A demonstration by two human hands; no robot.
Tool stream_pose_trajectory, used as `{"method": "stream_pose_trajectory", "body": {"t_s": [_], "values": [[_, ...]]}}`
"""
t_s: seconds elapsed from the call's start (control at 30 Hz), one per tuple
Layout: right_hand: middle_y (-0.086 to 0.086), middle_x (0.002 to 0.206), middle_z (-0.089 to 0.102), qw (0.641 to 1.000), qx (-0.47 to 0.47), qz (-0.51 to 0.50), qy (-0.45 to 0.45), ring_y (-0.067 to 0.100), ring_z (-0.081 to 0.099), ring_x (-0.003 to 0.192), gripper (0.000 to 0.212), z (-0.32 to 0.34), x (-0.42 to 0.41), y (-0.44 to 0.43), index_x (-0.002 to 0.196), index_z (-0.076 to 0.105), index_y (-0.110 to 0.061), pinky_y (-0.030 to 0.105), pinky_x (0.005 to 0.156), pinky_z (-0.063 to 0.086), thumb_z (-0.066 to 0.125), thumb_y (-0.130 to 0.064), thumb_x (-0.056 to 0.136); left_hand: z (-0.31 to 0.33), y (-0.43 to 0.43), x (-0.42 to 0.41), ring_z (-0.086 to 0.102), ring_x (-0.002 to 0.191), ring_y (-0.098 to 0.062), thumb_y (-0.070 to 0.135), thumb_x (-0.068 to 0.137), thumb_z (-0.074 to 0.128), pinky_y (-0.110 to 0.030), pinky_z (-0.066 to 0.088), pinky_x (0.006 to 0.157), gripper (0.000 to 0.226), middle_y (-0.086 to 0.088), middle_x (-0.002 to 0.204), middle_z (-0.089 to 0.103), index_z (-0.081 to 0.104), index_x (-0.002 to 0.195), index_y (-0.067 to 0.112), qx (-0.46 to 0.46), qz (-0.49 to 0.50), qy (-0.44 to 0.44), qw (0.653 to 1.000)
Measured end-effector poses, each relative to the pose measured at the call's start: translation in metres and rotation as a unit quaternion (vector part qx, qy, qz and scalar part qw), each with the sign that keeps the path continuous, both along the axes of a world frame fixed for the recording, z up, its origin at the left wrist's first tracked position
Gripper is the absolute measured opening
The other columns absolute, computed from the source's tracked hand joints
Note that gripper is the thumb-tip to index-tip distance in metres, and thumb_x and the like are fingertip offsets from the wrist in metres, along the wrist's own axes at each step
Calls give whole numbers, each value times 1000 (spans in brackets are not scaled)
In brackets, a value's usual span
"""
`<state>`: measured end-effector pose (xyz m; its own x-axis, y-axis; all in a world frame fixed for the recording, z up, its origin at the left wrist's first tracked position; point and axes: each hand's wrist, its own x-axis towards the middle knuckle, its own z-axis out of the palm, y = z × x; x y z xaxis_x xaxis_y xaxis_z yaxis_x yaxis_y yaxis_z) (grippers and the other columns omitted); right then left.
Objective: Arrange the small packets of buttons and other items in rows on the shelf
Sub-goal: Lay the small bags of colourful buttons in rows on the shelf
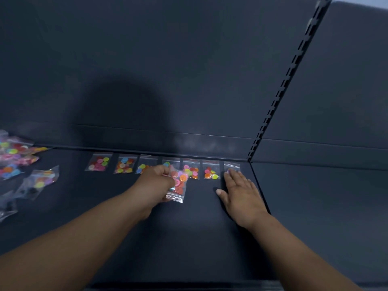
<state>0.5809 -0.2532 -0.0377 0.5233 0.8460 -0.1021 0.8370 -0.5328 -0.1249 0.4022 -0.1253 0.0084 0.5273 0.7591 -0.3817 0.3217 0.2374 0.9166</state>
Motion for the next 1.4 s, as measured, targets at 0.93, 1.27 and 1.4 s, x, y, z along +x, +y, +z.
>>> {"method": "stream_pose_trajectory", "body": {"t_s": [0.93,1.27,1.4], "values": [[-2,76,62,771,218,-114,587,9,55,67,13,29,-132,73,79,58,-17,20,61,49,62,-9,88,-3,27,-62,55,64,-13,-2,84,57,-26,48,58,14,-4,74,59,60,83,11,28,-14,15,999],[-1,71,57,770,211,-138,586,10,51,61,19,28,-181,123,74,56,-16,21,59,50,61,-7,89,-16,83,-120,57,68,-14,3,84,60,-24,46,63,19,0,74,61,59,80,21,131,-15,63,989],[-2,68,56,770,209,-149,584,9,51,60,20,29,-196,139,72,54,-16,21,59,50,60,-7,89,-22,105,-146,59,87,-13,11,87,60,-23,45,75,15,9,87,62,56,84,26,276,-17,125,953]]}}
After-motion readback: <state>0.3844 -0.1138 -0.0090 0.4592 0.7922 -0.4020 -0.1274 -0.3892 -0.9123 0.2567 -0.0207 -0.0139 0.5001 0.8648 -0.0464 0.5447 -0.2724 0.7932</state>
